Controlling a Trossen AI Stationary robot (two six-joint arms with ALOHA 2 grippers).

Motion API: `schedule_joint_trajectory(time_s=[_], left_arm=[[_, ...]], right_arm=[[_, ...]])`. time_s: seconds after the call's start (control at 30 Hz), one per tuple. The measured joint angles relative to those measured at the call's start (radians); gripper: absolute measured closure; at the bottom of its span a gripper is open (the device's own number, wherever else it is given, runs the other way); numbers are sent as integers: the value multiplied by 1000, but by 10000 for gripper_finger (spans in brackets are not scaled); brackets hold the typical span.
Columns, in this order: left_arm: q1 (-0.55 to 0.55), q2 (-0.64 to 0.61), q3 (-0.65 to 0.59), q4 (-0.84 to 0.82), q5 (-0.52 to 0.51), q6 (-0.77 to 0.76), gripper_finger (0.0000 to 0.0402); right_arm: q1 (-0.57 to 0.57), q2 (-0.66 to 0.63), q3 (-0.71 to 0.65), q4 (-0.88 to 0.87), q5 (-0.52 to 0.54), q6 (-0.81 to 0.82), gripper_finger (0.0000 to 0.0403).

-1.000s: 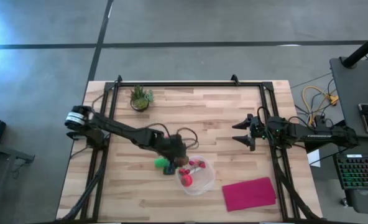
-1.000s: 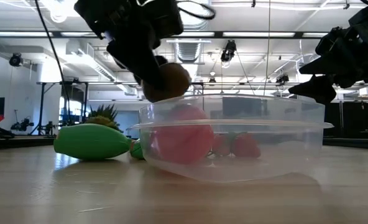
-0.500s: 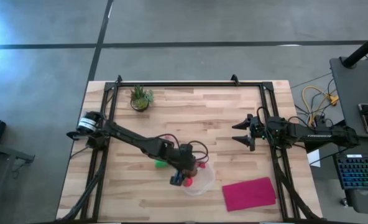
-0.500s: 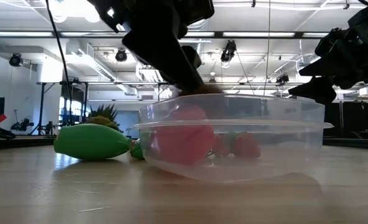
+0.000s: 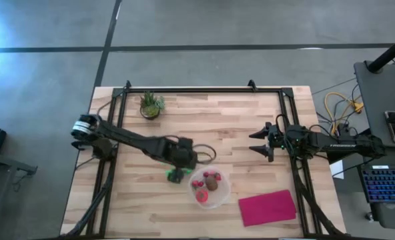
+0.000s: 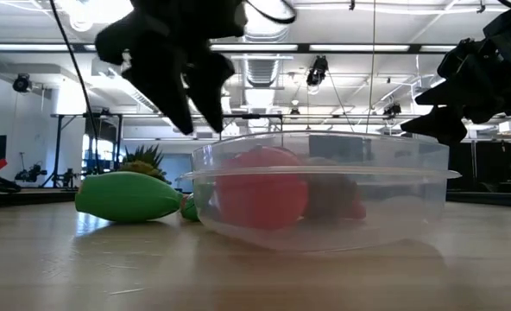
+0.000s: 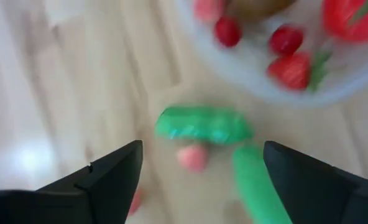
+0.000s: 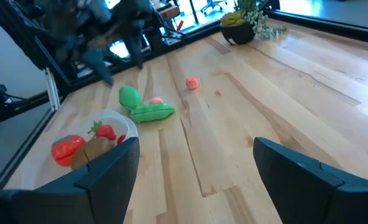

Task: Pick and placing Produce into tupperware
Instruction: Put the top pink peach into the transparent bin

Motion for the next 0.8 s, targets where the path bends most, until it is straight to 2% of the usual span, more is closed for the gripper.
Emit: schedule_joint_trajectory(time_s=[0.1, 0.2, 0.4, 0.57, 0.8], left_arm=[[58, -57, -39, -27, 4, 30, 102], [126, -92, -91, 26, 24, 75, 126], [242, -82, -173, 48, 102, 117, 166], [287, -53, -226, 83, 107, 172, 175], [312, -9, -231, 137, 104, 203, 176]], right_arm=[[0, 1, 0, 0, 0, 0, 92], [0, 6, 0, 0, 0, 0, 89], [0, 17, 0, 1, 0, 0, 95], [0, 20, 0, 0, 0, 0, 95], [0, 25, 0, 0, 0, 0, 90]])
